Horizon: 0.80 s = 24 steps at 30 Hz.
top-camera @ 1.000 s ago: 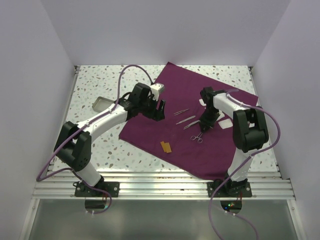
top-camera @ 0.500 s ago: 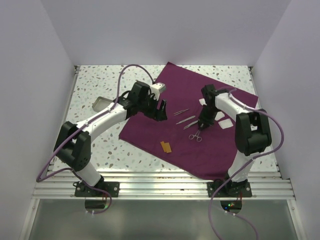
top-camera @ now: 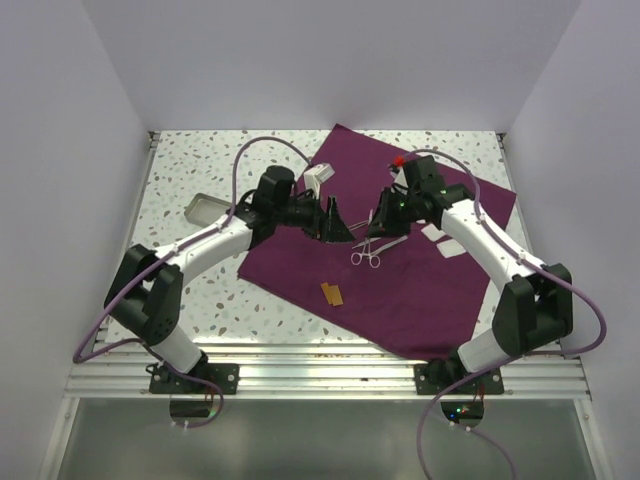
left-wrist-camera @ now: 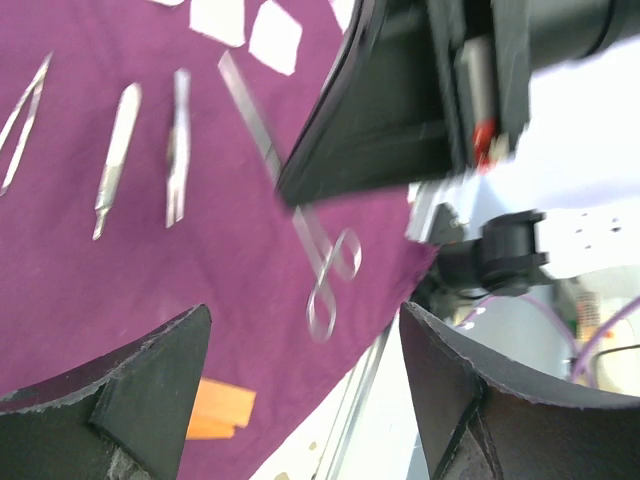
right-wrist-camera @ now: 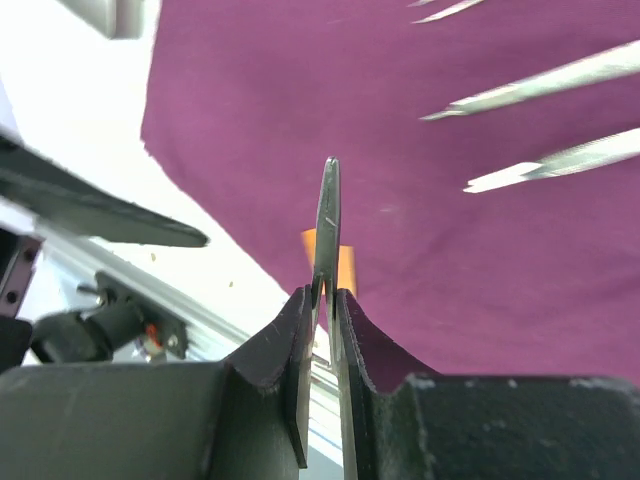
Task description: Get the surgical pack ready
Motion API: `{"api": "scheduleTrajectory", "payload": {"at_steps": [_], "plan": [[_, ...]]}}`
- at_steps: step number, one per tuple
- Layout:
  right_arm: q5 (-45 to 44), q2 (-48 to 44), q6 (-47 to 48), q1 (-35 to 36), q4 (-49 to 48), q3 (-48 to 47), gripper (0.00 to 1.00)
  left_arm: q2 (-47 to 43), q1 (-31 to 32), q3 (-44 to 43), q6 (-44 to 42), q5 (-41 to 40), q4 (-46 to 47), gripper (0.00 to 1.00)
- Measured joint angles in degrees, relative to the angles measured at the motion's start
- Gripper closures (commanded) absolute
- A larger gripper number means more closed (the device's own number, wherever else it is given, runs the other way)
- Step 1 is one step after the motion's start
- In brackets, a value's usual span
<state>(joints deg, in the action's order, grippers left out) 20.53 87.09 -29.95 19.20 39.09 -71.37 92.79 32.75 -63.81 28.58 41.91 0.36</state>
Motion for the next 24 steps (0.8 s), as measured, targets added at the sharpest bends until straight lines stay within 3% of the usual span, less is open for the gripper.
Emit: {"api": "scheduleTrajectory", "payload": {"at_steps": [11, 17, 20, 22, 23, 24], "plan": [[3.1, -0.3, -0.6, 3.8, -3.1, 0.0, 1.0, 1.7, 0.0, 2.7, 6.6, 4.7, 6.9, 0.25], [4.1, -0.3, -1.1, 3.9, -3.2, -1.4, 1.0, 2.7, 0.0, 4.7, 7.9, 6.8, 8.3, 0.34], [4.9, -0.3, -1.5, 4.3, -3.8, -2.2, 1.0, 3.5, 0.0, 5.3, 9.4, 7.7, 10.2, 0.48], [5.3, -0.3, -1.8, 4.7, -4.2, -2.4, 1.0, 4.2, 0.0, 5.3, 9.9, 8.1, 11.1, 0.67], [5.6, -0.2, -1.9, 4.9, -4.3, -2.5, 1.0, 4.6, 0.0, 5.3, 10.3, 8.4, 11.4, 0.77], [5.6, -0.2, -1.9, 5.0, -4.3, -2.6, 1.0, 4.9, 0.0, 5.3, 10.7, 8.7, 11.6, 1.0]]}}
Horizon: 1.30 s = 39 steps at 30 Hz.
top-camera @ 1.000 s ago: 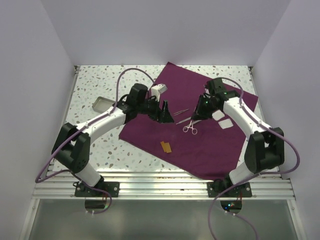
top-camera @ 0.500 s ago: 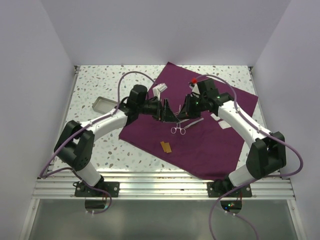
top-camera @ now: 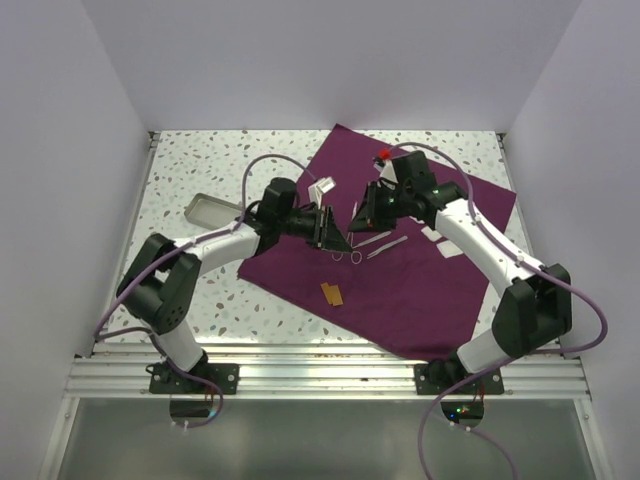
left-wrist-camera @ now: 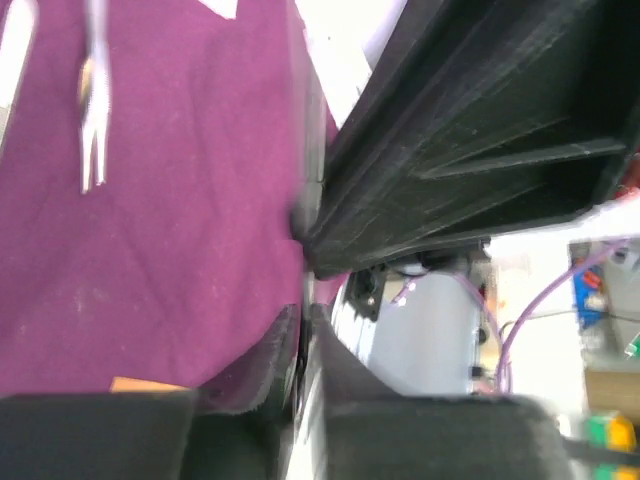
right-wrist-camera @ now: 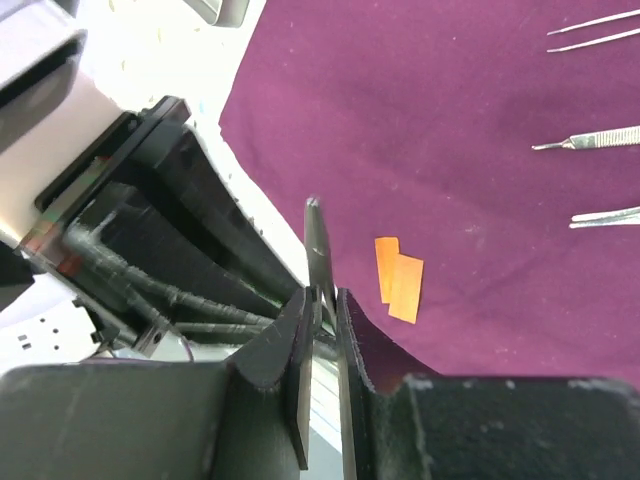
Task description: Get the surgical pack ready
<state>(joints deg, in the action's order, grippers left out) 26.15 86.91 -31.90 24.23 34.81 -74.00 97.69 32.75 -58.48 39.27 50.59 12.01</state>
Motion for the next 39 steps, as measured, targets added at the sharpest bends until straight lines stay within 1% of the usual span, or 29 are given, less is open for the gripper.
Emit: {"api": "scheduleTrajectory", "payload": {"at_steps": [1, 2, 3, 4, 5, 7, 10, 11, 15, 18, 21, 24, 30, 36, 39], "plan": [[0.0, 0.1, 0.0, 0.1, 0.0, -0.1, 0.91, 0.2, 0.0, 0.0, 0.6, 0.3, 0.2, 1.0], [-0.2, 0.4, 0.0, 0.2, 0.0, -0.3, 0.76, 0.2, 0.0, 0.1, 0.6, 0.7, 0.9, 1.0], [-0.3, 0.8, -0.2, 0.2, 0.4, -0.8, 0.66, 0.0, -0.1, 0.3, 0.7, 0.5, 1.1, 1.0], [-0.7, 1.2, -0.7, 0.2, 0.8, -1.4, 0.48, 0.0, -0.3, 0.6, 0.8, 0.1, 1.6, 1.0], [-2.1, 1.7, -1.4, 0.2, 1.9, -2.7, 0.41, -0.3, -0.8, 1.5, 1.0, -0.9, 2.4, 1.0], [-5.5, 2.9, -2.5, 0.0, 4.6, -5.9, 0.32, -2.3, -3.0, 5.0, 2.3, -3.1, 2.7, 1.0], [-9.5, 4.6, -4.8, -2.2, 8.9, -10.4, 0.3, -6.6, -9.3, 10.3, 3.7, -7.1, 1.0, 1.0], [-10.7, 5.2, -5.6, -3.6, 10.2, -11.6, 0.3, -8.6, -12.6, 11.7, 4.3, -9.4, -0.2, 1.0], [-14.3, 7.5, -7.4, -8.1, 13.8, -12.8, 0.3, -14.7, -23.6, 12.9, 5.3, -17.0, -4.6, 1.0], [-14.9, 8.7, -8.1, -8.5, 15.2, -12.3, 0.3, -16.0, -29.7, 12.9, 6.7, -21.6, -7.9, 1.0], [-14.8, 8.8, -8.4, -7.9, 15.4, -11.0, 0.29, -15.0, -34.3, 13.0, 8.5, -25.2, -10.8, 1.0], [-14.7, 9.3, -8.4, -7.6, 15.9, -10.3, 0.29, -11.9, -36.6, 11.5, 9.9, -28.4, -13.9, 1.0], [-14.8, 10.8, -8.2, -7.6, 16.1, -10.1, 0.28, -3.9, -36.8, 3.8, 13.6, -32.8, -18.5, 1.0], [-16.2, 12.8, -7.7, -7.6, 17.0, -10.4, 0.28, 1.4, -37.1, -0.1, 17.2, -34.0, -19.5, 0.99], [-16.6, 14.3, -7.7, -7.6, 17.2, -11.0, 0.28, 3.4, -37.2, -0.6, 18.4, -34.2, -20.2, 1.0]]}}
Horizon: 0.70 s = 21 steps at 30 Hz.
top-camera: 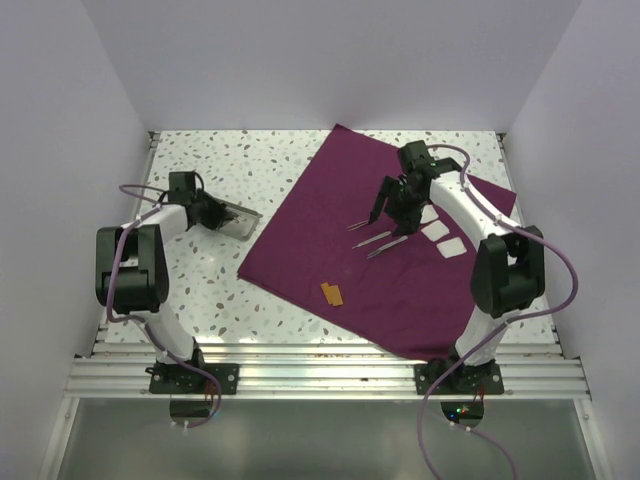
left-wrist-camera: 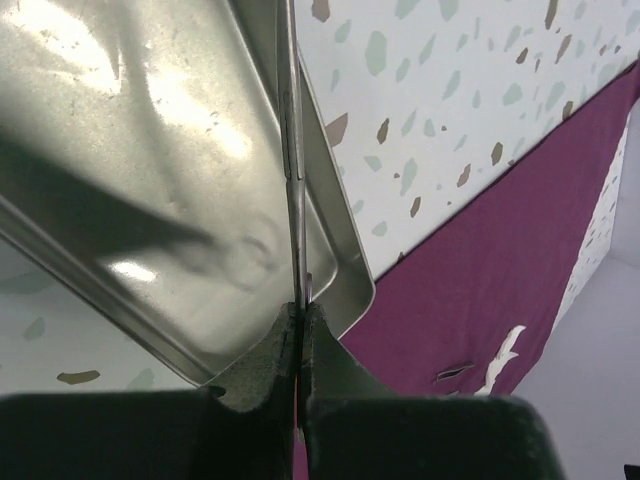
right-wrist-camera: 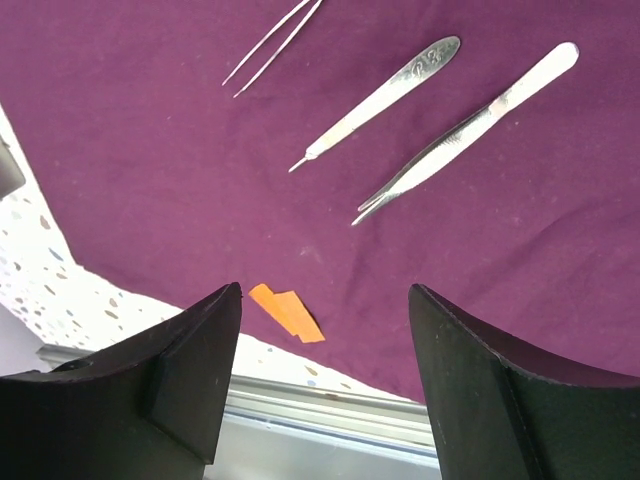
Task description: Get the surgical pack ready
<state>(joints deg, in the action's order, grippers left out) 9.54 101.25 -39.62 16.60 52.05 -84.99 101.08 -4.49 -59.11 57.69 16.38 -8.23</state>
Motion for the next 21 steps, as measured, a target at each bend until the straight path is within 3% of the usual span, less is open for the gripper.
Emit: {"api": "scheduleTrajectory", "payload": {"at_steps": [3, 6, 7, 13, 21], "plan": [[-0.1, 1.6, 0.0, 0.0, 0.1, -0.9, 0.28, 0.8, 0.0, 0.0, 0.9, -0.3, -0.7, 1.0], [-0.8, 2.8, -0.3, 0.0, 0.2, -1.6, 0.28, 1.0, 0.0, -0.3, 1.5, -0.3, -0.5, 0.83], [-1.2, 3.5, -0.5, 0.0, 0.4, -2.1, 0.29, 1.1, 0.0, -0.5, 1.6, -0.3, -0.3, 0.7], [-5.0, 8.2, -4.2, -1.2, 3.1, -4.4, 0.34, 2.0, -0.2, -1.2, 1.0, -0.1, -0.2, 0.32], [-7.6, 11.1, -9.8, -2.8, 5.5, -4.6, 0.4, 0.7, -0.3, -1.2, -4.0, 0.2, -2.8, 0.33]]}}
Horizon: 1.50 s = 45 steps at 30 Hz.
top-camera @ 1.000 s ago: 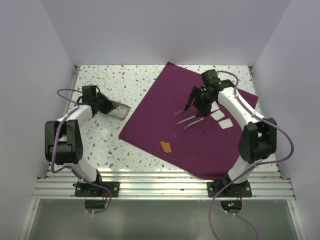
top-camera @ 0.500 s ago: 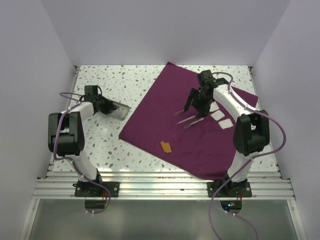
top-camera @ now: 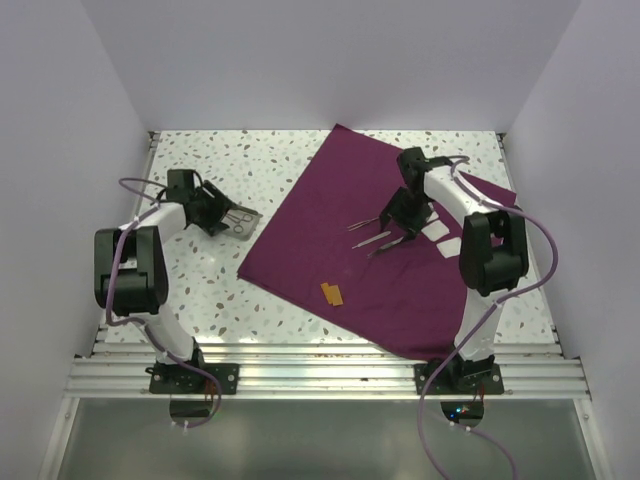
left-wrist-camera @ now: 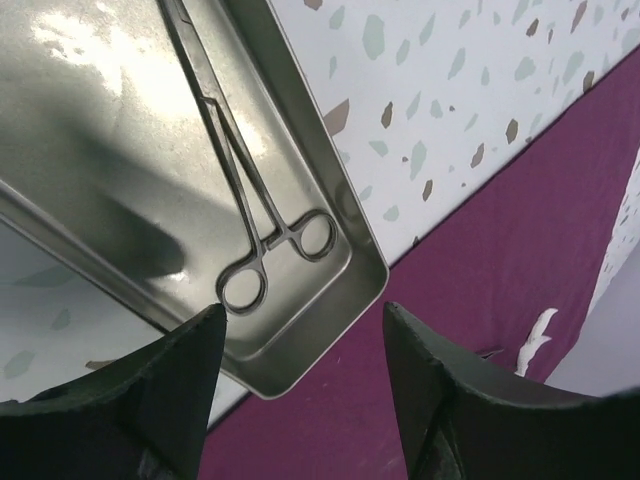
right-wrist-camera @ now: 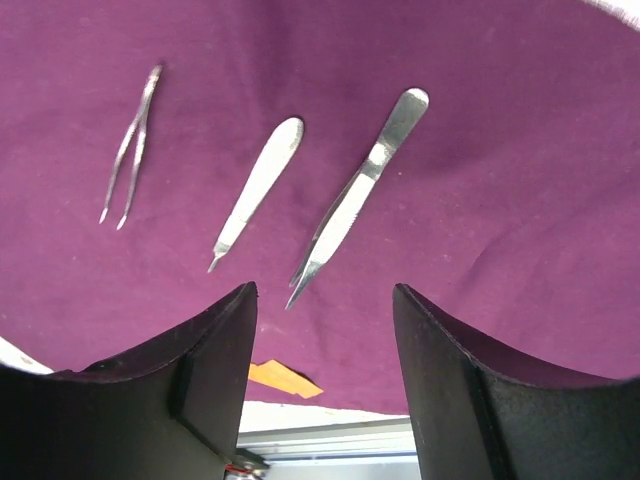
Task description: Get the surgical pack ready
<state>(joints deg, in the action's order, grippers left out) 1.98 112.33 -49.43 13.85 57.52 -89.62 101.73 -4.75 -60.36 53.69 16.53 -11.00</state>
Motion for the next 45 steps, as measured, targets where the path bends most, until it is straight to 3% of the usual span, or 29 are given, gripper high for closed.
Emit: {"api": "scheduleTrajectory", "payload": {"at_steps": [10, 16, 22, 32, 38, 45], "plan": [[0.0, 1.4, -3.2, 0.0, -2.5, 3.7, 0.47, -9.3, 4.8, -0.1, -11.9, 1.3, -4.1, 0.36], [0.0, 1.8, -4.3, 0.0, -4.4, 6.8, 0.51, -9.9, 11.8, -3.2, -16.2, 2.6, -5.2, 0.38], [-0.6, 2.5, -5.1, 0.0, -6.4, 7.6, 0.59, -10.3, 13.0, -4.2, -17.5, 4.7, -5.1, 0.39], [-1.4, 2.7, -5.3, 0.1, -7.3, 7.6, 1.0, -12.5, 13.0, -4.2, -20.0, 5.8, -6.4, 0.35], [-0.1, 1.9, -2.1, 0.5, -6.3, 7.4, 1.0, -12.7, 13.9, -4.1, -20.4, 12.7, -3.5, 0.19], [9.9, -6.6, 8.4, 2.3, -8.4, 7.1, 1.0, -12.4, 20.7, -4.2, -20.3, 17.6, 1.1, 0.17]]}}
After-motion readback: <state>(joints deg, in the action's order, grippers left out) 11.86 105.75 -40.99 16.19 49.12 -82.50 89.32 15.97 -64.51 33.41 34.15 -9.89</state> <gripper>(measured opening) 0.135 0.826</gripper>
